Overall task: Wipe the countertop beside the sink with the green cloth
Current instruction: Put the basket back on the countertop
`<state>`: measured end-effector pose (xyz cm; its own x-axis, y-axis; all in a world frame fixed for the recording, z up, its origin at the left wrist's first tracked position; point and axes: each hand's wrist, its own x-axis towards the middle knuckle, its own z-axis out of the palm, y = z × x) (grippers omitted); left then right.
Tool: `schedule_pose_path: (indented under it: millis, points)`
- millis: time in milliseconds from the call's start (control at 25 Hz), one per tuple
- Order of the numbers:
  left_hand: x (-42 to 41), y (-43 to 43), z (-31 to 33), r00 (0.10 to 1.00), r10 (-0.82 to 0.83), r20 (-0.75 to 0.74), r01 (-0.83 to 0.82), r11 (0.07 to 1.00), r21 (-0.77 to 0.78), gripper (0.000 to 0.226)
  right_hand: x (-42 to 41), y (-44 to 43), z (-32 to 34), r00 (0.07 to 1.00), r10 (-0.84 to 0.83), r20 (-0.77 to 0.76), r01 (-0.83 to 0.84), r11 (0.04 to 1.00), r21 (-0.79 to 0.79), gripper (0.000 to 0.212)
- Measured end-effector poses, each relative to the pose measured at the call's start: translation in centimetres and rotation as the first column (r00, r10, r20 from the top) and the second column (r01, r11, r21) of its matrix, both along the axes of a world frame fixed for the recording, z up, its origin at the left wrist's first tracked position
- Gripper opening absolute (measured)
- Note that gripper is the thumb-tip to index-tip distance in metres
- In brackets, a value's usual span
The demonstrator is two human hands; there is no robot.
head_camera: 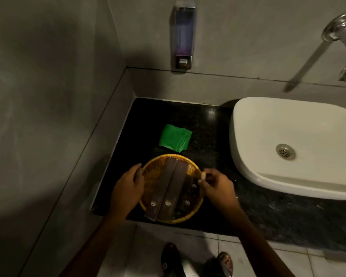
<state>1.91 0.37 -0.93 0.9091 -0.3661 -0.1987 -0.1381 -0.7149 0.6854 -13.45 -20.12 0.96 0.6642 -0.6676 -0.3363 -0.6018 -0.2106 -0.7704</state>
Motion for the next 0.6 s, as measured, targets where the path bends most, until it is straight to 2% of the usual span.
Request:
schedule_pose_path:
  millis: [160, 280, 360, 400, 480, 520, 600]
  points:
    - [5.7, 2.4, -1.6, 0.99, 0.13, -0.055, -0.131, 0.991, -0.026, 0.042, 9.7, 1.5, -1.4, 0.988, 0.155, -0.008, -0.155, 0.988, -0.005, 0.032]
    - [5.1, 2.1, -1.3, 0.994, 0.094, -0.062, -0.097, 0.994, -0.051, 0.042, 9.1, -0.3, -1.6, 0.975, 0.196, -0.101, -0.201, 0.979, -0.036, 0.026]
    - [3.7, 2.5, -1.3, 0.992, 0.109, -0.066, -0.112, 0.992, -0.052, 0.042, 8.8, -2.3, -1.7, 0.964, 0.219, -0.15, -0.227, 0.973, -0.032, 0.03]
    - [2.6, 2.9, -1.2, 0.989, 0.136, -0.062, -0.138, 0.99, -0.042, 0.042, 9.8, -3.3, -1.5, 0.975, 0.188, -0.119, -0.193, 0.981, -0.032, 0.035]
    - [1.9, 3.1, -1.2, 0.987, 0.14, -0.077, -0.143, 0.989, -0.036, 0.043, 13.5, -5.6, -1.7, 0.989, 0.141, -0.041, -0.145, 0.98, -0.138, 0.039]
    - [1.9, 3.3, -1.3, 0.985, 0.154, -0.081, -0.158, 0.987, -0.04, 0.042, 15.8, -6.3, -1.8, 0.976, 0.204, -0.069, -0.214, 0.953, -0.213, 0.042]
    - [1.4, 3.0, -1.4, 0.98, 0.179, -0.089, -0.183, 0.982, -0.04, 0.042, 19.2, -7.2, -2.5, 0.885, 0.376, -0.275, -0.45, 0.843, -0.293, 0.061]
